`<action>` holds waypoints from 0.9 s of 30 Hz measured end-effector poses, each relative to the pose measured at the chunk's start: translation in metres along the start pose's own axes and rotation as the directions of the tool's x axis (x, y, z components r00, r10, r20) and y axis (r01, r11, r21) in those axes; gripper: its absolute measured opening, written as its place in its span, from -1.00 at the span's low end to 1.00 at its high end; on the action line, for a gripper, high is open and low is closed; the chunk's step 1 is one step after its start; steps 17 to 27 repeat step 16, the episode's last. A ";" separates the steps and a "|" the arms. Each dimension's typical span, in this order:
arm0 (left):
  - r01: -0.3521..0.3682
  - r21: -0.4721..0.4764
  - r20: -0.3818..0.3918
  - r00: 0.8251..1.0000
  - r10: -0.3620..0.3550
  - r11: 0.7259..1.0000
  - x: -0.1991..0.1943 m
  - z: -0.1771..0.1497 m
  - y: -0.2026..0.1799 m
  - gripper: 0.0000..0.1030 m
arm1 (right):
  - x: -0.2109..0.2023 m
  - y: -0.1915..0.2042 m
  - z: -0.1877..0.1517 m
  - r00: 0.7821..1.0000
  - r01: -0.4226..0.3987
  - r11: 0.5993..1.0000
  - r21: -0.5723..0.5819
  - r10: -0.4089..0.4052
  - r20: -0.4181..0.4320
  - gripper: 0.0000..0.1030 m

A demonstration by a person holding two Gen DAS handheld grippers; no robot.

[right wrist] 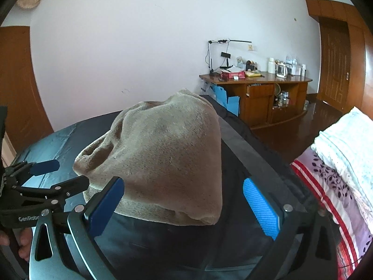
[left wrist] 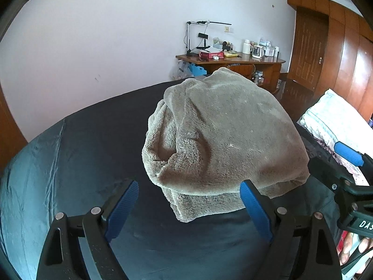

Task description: Fold towel

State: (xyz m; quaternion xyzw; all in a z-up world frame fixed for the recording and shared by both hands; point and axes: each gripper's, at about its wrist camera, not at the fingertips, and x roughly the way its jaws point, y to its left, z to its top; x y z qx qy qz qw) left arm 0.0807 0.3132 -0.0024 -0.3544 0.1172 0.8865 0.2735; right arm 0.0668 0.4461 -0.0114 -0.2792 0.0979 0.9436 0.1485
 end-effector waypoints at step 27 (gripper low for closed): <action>-0.007 -0.011 -0.023 1.000 0.007 1.000 0.007 -0.009 0.007 0.76 | 0.008 0.008 -0.010 0.999 -0.017 1.000 -0.009 0.017 -0.038 0.99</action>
